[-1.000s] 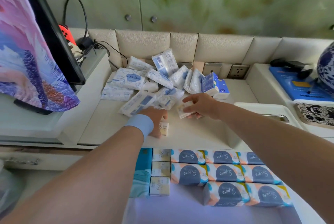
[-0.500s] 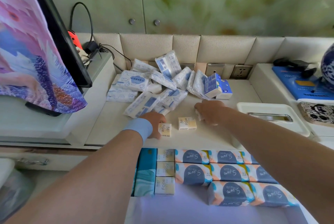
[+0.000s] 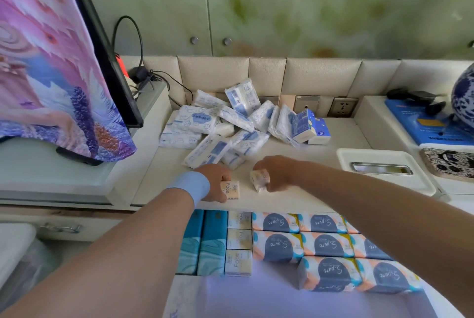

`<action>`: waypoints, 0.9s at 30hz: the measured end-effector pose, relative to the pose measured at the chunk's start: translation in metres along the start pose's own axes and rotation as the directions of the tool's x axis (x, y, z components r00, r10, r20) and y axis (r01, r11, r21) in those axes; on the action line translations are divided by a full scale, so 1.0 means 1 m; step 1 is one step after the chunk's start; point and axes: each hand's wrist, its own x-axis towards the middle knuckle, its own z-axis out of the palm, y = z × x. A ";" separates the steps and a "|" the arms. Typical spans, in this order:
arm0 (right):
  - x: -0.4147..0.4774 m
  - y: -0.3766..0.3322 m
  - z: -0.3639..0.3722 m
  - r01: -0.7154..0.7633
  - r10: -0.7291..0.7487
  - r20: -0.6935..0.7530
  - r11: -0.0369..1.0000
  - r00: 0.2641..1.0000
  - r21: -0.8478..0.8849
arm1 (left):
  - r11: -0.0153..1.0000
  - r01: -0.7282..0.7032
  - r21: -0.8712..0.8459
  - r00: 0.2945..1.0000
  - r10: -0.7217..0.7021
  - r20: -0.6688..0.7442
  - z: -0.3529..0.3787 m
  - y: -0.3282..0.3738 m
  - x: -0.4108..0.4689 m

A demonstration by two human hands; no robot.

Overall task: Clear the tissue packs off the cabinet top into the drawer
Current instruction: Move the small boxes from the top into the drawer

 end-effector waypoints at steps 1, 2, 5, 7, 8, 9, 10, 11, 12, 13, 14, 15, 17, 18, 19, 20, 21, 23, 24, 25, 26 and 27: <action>-0.002 -0.002 0.004 -0.002 0.002 -0.011 1.000 1.000 0.013 | 1.000 0.008 -0.015 1.000 -0.008 -0.003 -0.001 -0.003 -0.005; -0.005 -0.005 0.006 -0.011 0.011 -0.031 1.000 0.999 0.013 | 0.999 0.017 -0.034 1.000 -0.017 -0.003 -0.001 -0.006 -0.011; -0.019 -0.018 0.013 -0.027 0.027 -0.091 1.000 0.995 0.002 | 0.997 0.041 -0.068 0.999 -0.041 -0.001 -0.001 -0.016 -0.029; -0.030 -0.033 0.019 0.018 -0.015 -0.097 0.999 0.995 0.039 | 0.994 0.062 -0.086 0.998 -0.062 0.000 0.002 -0.023 -0.039; -0.037 -0.043 0.023 0.060 -0.054 -0.097 0.997 0.994 0.055 | 0.993 0.070 -0.090 0.998 -0.070 0.003 0.005 -0.026 -0.044; -0.042 -0.052 0.029 0.094 -0.088 -0.091 0.994 0.992 0.062 | 0.993 0.075 -0.090 0.997 -0.074 0.009 0.008 -0.029 -0.049; -0.048 -0.063 0.035 0.117 -0.112 -0.078 0.991 0.991 0.063 | 0.993 0.076 -0.086 0.997 -0.075 0.017 0.013 -0.032 -0.053; -0.052 -0.073 0.043 0.126 -0.123 -0.058 0.990 0.991 0.058 | 0.994 0.074 -0.082 0.997 -0.072 0.026 0.019 -0.034 -0.058; -0.056 -0.083 0.052 0.126 -0.125 -0.034 0.991 0.992 0.047 | 0.995 0.069 -0.070 0.997 -0.066 0.039 0.025 -0.034 -0.063; -0.058 -0.091 0.060 0.122 -0.121 -0.017 0.992 0.992 0.031 | 0.997 0.059 -0.045 0.997 -0.057 0.052 0.032 -0.035 -0.067; -0.060 -0.097 0.068 0.114 -0.114 -0.009 0.993 0.993 0.012 | 0.999 0.043 -0.007 0.997 -0.042 0.066 0.040 -0.035 -0.071; -0.062 -0.101 0.075 0.103 -0.103 -0.011 0.995 0.995 -0.006 | 0.999 0.026 0.030 0.996 -0.028 0.082 0.047 -0.034 -0.074; -0.064 -0.105 0.086 0.065 -0.067 -0.047 0.997 0.997 -0.049 | 0.997 -0.002 0.080 0.995 -0.006 0.098 0.058 -0.035 -0.080; -0.065 -0.106 0.090 0.037 -0.042 -0.073 0.997 0.996 -0.071 | 0.995 -0.013 0.096 0.995 0.003 0.098 0.061 -0.035 -0.083; -0.065 -0.106 0.096 0.006 -0.014 -0.099 0.996 0.995 -0.086 | 0.994 -0.024 0.110 0.995 0.014 0.098 0.063 -0.036 -0.086; -0.065 -0.107 0.101 -0.021 0.009 -0.129 0.996 0.992 -0.092 | 0.992 -0.037 0.120 0.995 0.025 0.098 0.064 -0.036 -0.089; -0.063 -0.108 0.107 -0.044 0.029 -0.157 0.995 0.987 -0.087 | 0.991 -0.047 0.122 0.995 0.035 0.097 0.065 -0.036 -0.091; -0.060 -0.109 0.114 -0.064 0.057 -0.214 0.998 0.975 -0.025 | 0.993 -0.060 0.102 0.994 0.050 0.098 0.065 -0.035 -0.094; -0.059 -0.110 0.116 -0.062 0.068 -0.234 0.998 0.970 0.030 | 0.995 -0.063 0.082 0.994 0.055 0.096 0.066 -0.034 -0.094; -0.057 -0.111 0.117 -0.059 0.078 -0.249 0.995 0.965 0.082 | 0.996 -0.068 0.061 0.994 0.062 0.094 0.067 -0.032 -0.093; -0.057 -0.111 0.118 -0.050 0.081 -0.271 0.992 0.959 0.118 | 0.996 -0.074 0.041 0.993 0.069 0.095 0.068 -0.029 -0.092; -0.056 -0.110 0.117 -0.037 0.077 -0.289 0.989 0.954 0.140 | 0.996 -0.081 0.025 0.992 0.078 0.099 0.068 -0.026 -0.091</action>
